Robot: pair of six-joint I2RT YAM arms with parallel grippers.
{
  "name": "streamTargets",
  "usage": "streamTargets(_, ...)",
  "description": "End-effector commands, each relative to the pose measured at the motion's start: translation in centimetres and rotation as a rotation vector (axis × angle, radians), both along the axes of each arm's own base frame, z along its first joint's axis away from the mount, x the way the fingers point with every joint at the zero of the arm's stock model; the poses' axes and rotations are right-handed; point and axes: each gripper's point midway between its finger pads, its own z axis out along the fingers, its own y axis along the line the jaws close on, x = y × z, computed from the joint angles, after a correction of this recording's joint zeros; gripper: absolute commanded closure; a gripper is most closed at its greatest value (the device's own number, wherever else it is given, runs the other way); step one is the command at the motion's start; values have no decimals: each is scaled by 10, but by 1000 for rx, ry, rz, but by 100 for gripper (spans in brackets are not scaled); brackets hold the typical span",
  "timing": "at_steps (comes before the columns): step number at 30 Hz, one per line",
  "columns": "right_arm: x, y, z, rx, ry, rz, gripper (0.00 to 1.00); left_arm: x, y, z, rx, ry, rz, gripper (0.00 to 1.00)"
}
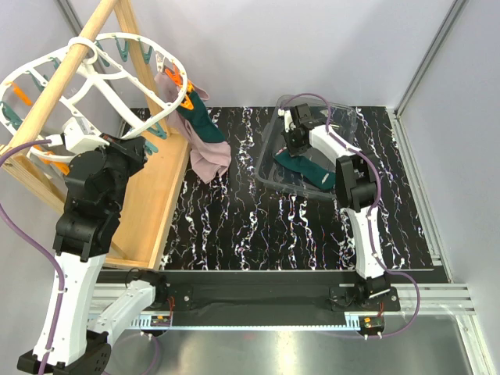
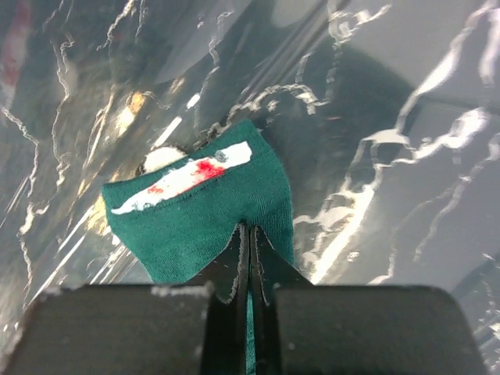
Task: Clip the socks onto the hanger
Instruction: Pick up the sock from the bin, then clamp the sock onto the hanger.
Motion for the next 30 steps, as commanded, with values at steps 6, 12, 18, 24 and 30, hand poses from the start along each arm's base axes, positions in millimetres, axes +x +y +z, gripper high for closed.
streamTargets(6, 23, 1, 121, 123, -370, -94, 100, -7, -11, -23, 2, 77, -63, 100)
streamTargets(12, -8, 20, 190, 294, -510, 19, 100, -9, -9, -20, 4, 68, -59, 100)
streamTargets(18, -61, 45, 236, 450, -601, 267, 100, -9, -10, -20, 3, 68, -63, 100)
streamTargets(24, -145, 94, 284, 716, -624, 711, 100, -9, -18, -15, -17, 65, -104, 100)
streamTargets(30, -208, 143, 301, 926, -474, 1050, 100, -13, -26, -6, -56, 44, -140, 100)
